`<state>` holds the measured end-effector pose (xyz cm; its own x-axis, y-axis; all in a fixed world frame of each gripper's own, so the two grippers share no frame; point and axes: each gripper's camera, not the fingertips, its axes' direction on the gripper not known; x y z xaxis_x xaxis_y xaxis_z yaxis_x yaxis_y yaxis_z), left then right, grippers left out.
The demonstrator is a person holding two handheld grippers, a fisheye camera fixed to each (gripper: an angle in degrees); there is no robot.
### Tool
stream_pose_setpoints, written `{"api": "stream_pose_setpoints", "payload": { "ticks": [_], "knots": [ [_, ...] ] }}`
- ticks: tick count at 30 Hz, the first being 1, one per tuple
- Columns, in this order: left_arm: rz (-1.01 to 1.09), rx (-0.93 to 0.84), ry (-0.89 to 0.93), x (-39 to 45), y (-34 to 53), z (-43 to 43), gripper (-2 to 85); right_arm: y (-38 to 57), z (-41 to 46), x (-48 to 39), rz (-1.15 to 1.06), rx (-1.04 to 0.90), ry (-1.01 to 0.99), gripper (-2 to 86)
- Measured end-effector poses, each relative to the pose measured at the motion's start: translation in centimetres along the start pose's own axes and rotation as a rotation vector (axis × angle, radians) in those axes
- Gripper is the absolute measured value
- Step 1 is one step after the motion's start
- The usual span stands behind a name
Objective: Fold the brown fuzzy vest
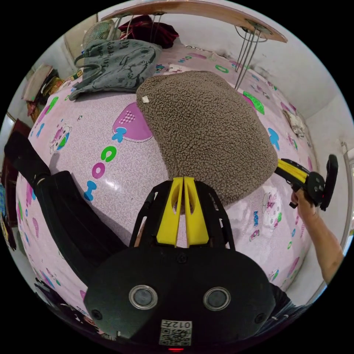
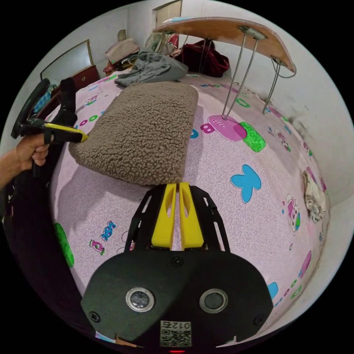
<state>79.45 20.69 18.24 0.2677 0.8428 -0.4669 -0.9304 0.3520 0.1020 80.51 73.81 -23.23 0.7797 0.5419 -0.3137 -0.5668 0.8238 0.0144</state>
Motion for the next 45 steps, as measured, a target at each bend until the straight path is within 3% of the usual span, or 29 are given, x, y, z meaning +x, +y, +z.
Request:
{"api": "stream_pose_setpoints", "payload": {
  "ticks": [11,20,24,27,30,35,45],
  "knots": [
    [-0.027,0.057,0.076,0.7,2.3,-3.5,-0.2,1.1,-1.9,-0.1,0.093,-0.021,-0.141,-0.4],
    [-0.064,0.104,0.064,1.5,5.9,-8.3,-0.2,-0.9,-6.9,-2.9,0.099,0.132,-0.176,-1.0],
    [-0.085,0.087,0.047,2.3,6.9,-8.3,-0.2,-5.9,-5.1,-6.2,0.107,0.161,-0.218,-1.0],
    [-0.089,0.021,0.029,2.5,8.5,-7.6,-0.2,-8.5,-2.1,-9.0,0.11,0.08,-0.212,-0.9],
    [-0.092,0.003,0.034,2.2,9.9,-7.6,-0.2,-8.9,0.9,-11.6,0.094,-0.021,-0.153,-0.9],
    [-0.055,-0.028,0.017,1.8,13.1,-9.6,-0.2,-9.0,1.2,-15.0,0.083,-0.002,-0.15,-1.0],
    [-0.142,0.146,0.011,-0.1,25.4,-20.1,-0.2,-8.1,-3.7,-25.6,0.003,0.162,-0.227,-1.0]
  ]
}}
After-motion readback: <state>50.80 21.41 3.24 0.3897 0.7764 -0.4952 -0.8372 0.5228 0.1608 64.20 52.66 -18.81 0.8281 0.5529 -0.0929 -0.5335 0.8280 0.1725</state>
